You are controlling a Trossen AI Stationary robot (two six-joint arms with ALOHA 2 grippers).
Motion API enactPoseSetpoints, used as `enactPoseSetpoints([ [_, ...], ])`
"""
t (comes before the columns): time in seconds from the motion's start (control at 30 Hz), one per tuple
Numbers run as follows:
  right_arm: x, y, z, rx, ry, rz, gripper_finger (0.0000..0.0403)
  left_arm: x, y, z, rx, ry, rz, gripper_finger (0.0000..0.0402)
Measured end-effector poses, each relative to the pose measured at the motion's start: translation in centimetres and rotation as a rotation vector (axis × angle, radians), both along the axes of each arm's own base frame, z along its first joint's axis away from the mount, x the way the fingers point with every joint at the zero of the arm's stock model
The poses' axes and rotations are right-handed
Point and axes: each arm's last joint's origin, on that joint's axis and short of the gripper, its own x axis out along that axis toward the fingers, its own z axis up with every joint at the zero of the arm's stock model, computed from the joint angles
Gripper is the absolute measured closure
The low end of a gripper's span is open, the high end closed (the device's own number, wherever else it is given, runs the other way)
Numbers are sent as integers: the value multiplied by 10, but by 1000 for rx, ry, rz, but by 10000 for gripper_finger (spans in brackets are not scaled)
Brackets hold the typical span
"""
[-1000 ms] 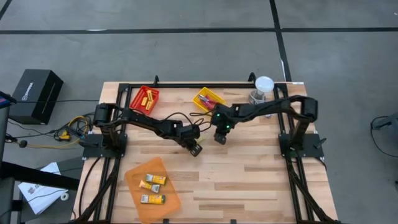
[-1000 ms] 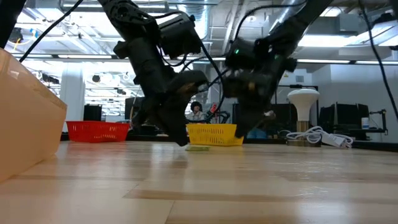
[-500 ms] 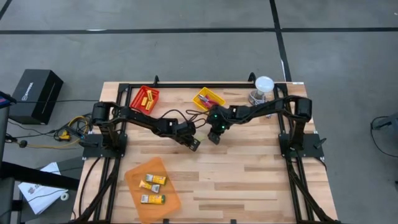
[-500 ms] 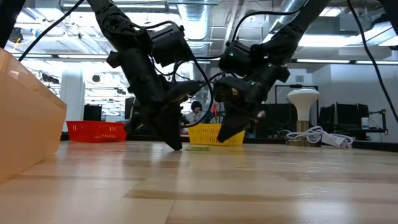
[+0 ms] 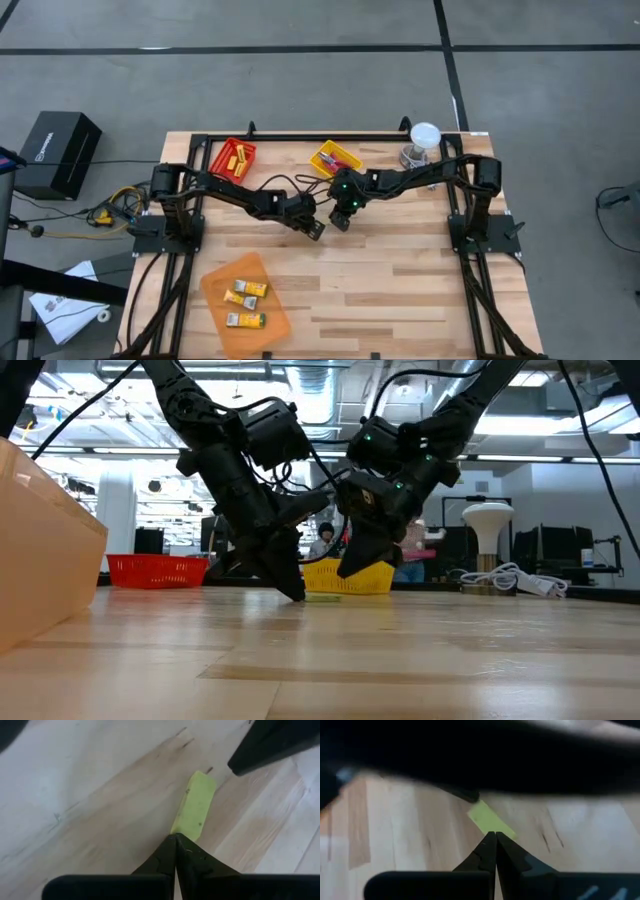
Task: Pick & Place School Supplies
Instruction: Put the light green eraser into the red bin
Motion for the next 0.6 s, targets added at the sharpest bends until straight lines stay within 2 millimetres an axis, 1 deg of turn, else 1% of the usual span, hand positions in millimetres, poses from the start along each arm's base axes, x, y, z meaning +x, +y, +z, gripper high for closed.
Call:
enactPoseSetpoints([
  [0.1, 2, 0, 4, -3, -5, -1, 403, 1, 1, -2, 1, -4, 2, 401],
  [0.33, 0, 0, 2, 9, 25, 1, 403, 4, 2, -4, -13, -32, -4, 401],
  [0.47, 0, 1, 5, 48, 7, 32, 403, 3, 2, 2, -10, -40, -21, 401],
  [0.6, -2, 0, 8, 25, 12, 29, 403, 4, 2, 12, -2, -85, -38, 401],
])
